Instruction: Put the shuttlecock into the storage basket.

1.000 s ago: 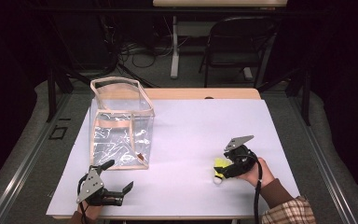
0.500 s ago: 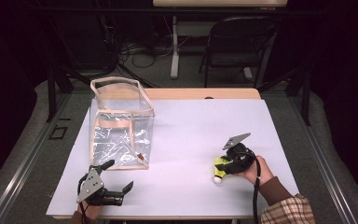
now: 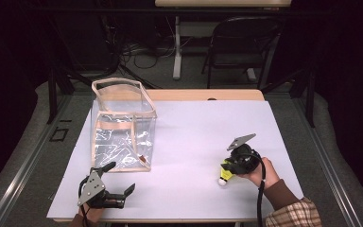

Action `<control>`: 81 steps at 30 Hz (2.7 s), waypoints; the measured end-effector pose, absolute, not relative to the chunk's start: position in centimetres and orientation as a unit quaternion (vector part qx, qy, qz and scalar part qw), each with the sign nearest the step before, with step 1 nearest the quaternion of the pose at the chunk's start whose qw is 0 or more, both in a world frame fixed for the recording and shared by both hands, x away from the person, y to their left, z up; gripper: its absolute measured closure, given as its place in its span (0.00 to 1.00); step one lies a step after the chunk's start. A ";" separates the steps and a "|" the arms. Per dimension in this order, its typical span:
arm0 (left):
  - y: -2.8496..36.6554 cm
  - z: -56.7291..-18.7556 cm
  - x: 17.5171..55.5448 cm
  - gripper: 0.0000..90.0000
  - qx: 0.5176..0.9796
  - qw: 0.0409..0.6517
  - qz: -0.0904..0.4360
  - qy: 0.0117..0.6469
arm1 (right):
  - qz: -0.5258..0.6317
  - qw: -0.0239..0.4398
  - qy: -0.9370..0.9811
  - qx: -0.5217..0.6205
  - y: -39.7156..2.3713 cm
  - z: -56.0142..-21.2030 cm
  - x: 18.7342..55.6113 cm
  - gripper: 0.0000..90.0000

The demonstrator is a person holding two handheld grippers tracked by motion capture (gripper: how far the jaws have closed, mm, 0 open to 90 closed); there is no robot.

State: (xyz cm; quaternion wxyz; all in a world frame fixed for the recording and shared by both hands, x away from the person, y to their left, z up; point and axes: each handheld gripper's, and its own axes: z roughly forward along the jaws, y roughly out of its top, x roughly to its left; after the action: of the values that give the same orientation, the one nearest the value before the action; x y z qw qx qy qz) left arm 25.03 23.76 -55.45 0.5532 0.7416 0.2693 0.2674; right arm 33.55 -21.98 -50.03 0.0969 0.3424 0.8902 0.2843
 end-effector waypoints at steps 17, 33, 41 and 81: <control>23.8 -55.4 25.0 0.00 0.741 0.554 0.267 0.269 | 0.326 0.085 0.875 0.348 -21.4 -48.4 32.1 1.00; 23.8 -55.5 25.0 0.00 0.742 0.554 0.263 0.269 | 0.343 0.146 0.859 0.351 -21.0 -47.6 31.7 1.00; 23.7 -55.5 25.0 0.00 0.743 0.554 0.263 0.269 | 0.355 0.174 0.850 0.349 -20.9 -47.5 31.8 1.00; 23.7 -55.5 25.0 0.00 0.744 0.555 0.259 0.266 | 0.397 0.210 0.829 0.334 -17.4 -46.1 35.4 1.00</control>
State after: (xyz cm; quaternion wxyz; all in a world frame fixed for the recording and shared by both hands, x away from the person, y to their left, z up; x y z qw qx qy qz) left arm 25.05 23.72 -55.50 0.5551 0.7441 0.2664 0.2595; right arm 35.38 -17.41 -46.09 0.2097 0.3339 0.8286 0.3975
